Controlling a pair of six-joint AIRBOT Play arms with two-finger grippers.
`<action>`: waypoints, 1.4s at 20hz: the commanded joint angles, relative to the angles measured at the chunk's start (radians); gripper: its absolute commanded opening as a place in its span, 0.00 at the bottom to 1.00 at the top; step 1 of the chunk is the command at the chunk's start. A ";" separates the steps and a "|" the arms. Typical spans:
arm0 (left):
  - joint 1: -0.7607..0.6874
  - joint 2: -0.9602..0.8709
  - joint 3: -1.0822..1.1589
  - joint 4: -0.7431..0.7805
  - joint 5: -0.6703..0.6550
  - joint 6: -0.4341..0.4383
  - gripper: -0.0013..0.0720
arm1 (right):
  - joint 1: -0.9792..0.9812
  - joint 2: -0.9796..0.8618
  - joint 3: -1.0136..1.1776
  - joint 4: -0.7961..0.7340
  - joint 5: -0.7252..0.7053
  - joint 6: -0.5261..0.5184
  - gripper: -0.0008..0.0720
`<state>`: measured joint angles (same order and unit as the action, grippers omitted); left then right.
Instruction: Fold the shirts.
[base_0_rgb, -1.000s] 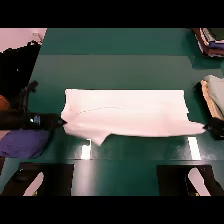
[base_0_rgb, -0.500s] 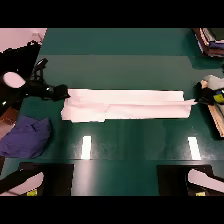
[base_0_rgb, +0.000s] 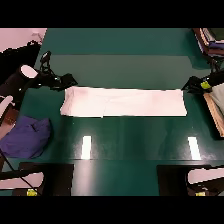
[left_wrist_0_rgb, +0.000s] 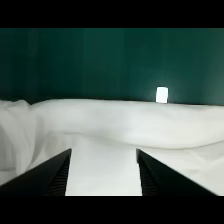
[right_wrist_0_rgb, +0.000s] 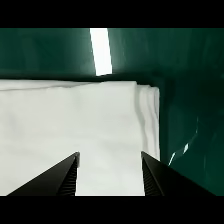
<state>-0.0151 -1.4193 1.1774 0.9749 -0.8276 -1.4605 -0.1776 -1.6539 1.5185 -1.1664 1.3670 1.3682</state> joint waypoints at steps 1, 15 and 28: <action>0.000 -0.009 0.077 0.026 -0.137 0.003 0.70 | -0.041 -0.026 0.032 -0.002 0.091 -0.058 0.63; -0.147 -0.013 0.080 0.012 -0.196 0.006 0.05 | -0.241 -0.096 -0.249 0.284 0.108 -0.262 0.63; -0.470 -0.365 0.355 -0.066 -0.111 -0.060 0.05 | -0.057 0.013 -0.037 0.364 0.202 -0.277 0.03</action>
<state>-0.4210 -1.6775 1.4342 0.9283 -0.9482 -1.4960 -0.2737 -1.7100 1.4162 -0.8150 1.5345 1.0584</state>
